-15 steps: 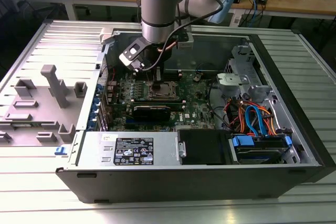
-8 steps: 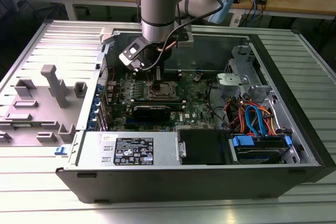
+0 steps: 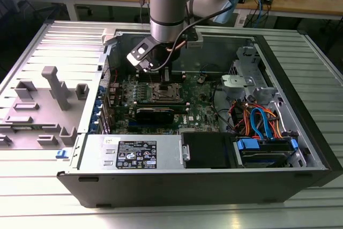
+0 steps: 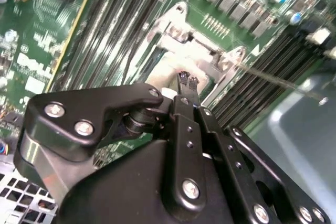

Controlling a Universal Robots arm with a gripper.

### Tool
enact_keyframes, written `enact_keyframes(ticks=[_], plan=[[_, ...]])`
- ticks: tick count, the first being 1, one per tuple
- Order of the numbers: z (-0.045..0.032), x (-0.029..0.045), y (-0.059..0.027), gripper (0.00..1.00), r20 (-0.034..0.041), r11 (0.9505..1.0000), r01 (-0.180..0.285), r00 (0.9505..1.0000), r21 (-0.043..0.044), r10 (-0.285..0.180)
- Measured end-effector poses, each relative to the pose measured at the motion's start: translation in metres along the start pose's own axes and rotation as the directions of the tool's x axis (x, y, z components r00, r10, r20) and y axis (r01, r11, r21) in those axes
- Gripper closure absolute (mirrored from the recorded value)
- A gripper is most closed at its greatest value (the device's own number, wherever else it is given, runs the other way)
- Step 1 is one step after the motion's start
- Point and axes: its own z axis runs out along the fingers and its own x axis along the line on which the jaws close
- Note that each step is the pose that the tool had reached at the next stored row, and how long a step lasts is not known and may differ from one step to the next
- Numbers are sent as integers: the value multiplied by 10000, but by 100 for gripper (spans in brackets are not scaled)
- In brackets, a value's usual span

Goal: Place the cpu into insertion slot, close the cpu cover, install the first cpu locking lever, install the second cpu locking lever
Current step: 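Close the cpu cover, then install the first cpu locking lever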

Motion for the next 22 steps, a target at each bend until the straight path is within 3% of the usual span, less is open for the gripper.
enact_keyframes(ticks=[17, 21, 22], plan=[[-4, -3, 45, 89, -1, 10000, 29, 10000, -1, -29], [-7, -4, 40, 89, -2, 9963, 859, 9963, 0, -859], [-40, -4, 40, 89, -1, 9959, 901, 9959, 2, -901]])
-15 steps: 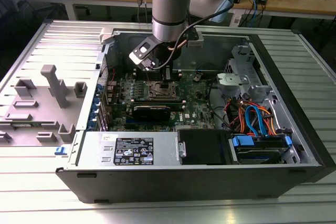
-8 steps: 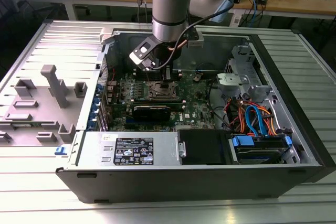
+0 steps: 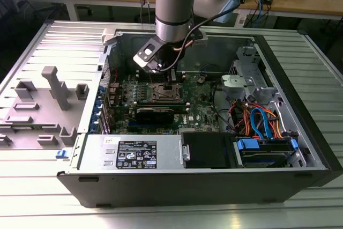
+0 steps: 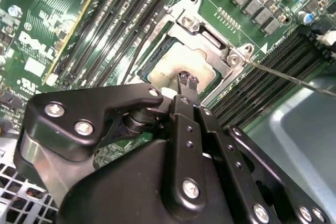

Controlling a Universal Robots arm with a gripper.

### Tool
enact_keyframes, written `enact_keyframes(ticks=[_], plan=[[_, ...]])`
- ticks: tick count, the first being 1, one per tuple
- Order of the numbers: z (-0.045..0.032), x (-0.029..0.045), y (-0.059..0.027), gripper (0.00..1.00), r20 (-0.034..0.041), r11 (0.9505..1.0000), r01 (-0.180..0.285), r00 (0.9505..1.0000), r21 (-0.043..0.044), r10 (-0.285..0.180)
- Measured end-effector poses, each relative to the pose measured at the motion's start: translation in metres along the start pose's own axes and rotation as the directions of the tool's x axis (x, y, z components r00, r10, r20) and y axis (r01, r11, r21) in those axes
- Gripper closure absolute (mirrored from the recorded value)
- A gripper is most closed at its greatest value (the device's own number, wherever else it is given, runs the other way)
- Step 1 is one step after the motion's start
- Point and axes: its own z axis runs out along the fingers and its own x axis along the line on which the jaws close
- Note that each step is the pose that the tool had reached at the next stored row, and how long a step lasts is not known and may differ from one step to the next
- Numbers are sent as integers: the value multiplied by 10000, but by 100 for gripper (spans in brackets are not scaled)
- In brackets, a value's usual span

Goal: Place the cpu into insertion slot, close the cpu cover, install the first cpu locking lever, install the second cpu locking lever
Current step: 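Install the first cpu locking lever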

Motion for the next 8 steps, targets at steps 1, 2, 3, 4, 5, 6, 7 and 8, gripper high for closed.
enact_keyframes(ticks=[1, 2, 3, 4, 5, 6, 7, 8], plan=[[-53, 0, 0, 89, -1, 10000, 12, 10000, -1, -12], [-111, 0, 0, 89, -2, 10000, 27, 10000, -2, -27], [-156, 1, 1, 89, -2, 10000, 49, 10000, -2, -49], [-203, 0, 1, 89, -1, 10000, 93, 10000, -1, -93], [-221, 1, 1, 89, 0, 9999, 115, 9999, -1, -115], [-232, 0, 1, 89, 1, 9999, 133, 9999, -1, -133], [-234, 1, 1, 89, 3, 9998, 179, 9998, -1, -179], [-235, 0, 1, 89, 4, 9997, 261, 9997, -1, -261]])
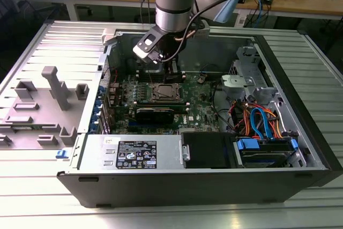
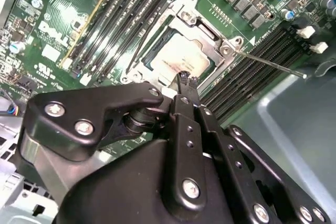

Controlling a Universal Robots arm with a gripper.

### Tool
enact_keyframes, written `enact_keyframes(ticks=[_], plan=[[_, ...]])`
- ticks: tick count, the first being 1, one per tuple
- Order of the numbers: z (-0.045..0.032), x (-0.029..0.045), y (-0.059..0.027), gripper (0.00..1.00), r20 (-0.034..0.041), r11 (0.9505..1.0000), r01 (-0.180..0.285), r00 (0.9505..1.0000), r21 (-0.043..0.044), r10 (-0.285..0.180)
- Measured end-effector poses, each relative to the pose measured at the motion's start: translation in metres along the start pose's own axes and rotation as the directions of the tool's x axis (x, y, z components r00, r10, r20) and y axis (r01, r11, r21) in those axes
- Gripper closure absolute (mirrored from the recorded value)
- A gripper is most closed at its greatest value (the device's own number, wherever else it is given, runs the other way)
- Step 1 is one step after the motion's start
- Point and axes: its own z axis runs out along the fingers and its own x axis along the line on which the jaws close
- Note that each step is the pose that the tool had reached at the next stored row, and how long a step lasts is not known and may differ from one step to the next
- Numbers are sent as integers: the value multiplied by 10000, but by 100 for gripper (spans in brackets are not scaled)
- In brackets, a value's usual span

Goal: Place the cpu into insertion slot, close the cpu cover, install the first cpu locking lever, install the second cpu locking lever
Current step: 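Install the first cpu locking lever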

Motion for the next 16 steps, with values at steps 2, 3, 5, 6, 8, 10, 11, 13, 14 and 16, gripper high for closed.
enact_keyframes(ticks=[2, 3, 5, 6, 8, 10, 11, 13, 14, 16], plan=[[0, 0, 0, 89, 1, 9994, 350, 9994, 1, -350], [0, 0, 0, 89, 1, 9986, 529, 9986, 1, -529], [4, 0, 0, 89, 0, 9926, 1212, 9926, 2, -1212], [8, 0, 0, 89, -2, 9829, 1841, 9829, 2, -1841], [13, 0, -1, 89, -3, 9623, 2719, 9623, 2, -2719], [18, 0, 0, 89, -5, 9313, 3642, 9313, 1, -3642], [18, 0, 0, 89, -13, 9312, 3646, 9312, -4, -3646], [18, 0, 0, 89, -34, 9213, 3888, 9213, -18, -3888], [18, 0, 0, 89, -34, 9207, 3903, 9207, -18, -3903], [18, 0, 0, 89, -35, 9142, 4052, 9142, -18, -4052]])
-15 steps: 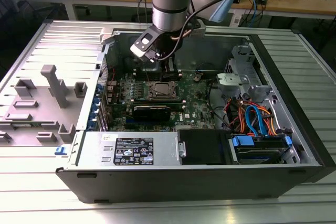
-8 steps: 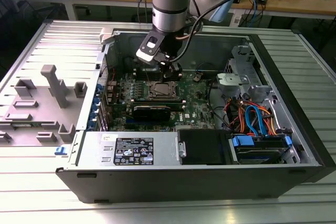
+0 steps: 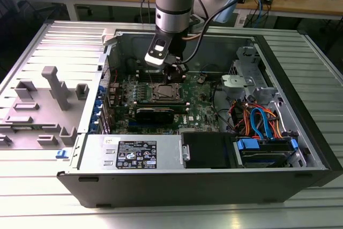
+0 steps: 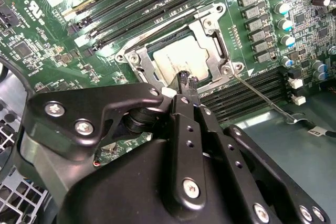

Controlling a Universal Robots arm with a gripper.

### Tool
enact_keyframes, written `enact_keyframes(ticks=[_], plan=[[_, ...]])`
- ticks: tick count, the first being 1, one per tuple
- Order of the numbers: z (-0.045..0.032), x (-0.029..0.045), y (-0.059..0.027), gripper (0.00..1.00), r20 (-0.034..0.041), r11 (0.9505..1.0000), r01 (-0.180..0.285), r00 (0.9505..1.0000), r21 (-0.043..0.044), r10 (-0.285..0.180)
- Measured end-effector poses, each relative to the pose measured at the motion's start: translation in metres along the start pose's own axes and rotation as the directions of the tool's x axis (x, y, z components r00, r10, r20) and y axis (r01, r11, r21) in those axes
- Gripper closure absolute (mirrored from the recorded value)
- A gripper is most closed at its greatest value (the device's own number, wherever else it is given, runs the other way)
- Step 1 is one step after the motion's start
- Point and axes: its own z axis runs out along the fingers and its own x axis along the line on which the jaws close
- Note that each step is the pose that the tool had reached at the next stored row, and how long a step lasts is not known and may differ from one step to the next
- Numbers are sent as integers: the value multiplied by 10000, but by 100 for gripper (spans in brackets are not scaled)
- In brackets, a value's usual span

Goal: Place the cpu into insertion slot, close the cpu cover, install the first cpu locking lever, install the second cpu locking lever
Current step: 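Install the first cpu locking lever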

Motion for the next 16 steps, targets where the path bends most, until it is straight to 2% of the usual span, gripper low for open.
enact_keyframes(ticks=[1, 13, 16], plan=[[0, 0, 0, 89, 0, 9999, 158, 9999, 1, -158], [0, 0, 0, 89, -1, 9997, 246, 9997, 0, -246], [1, -1, 0, 89, -2, 9969, 784, 9969, 2, -784]])
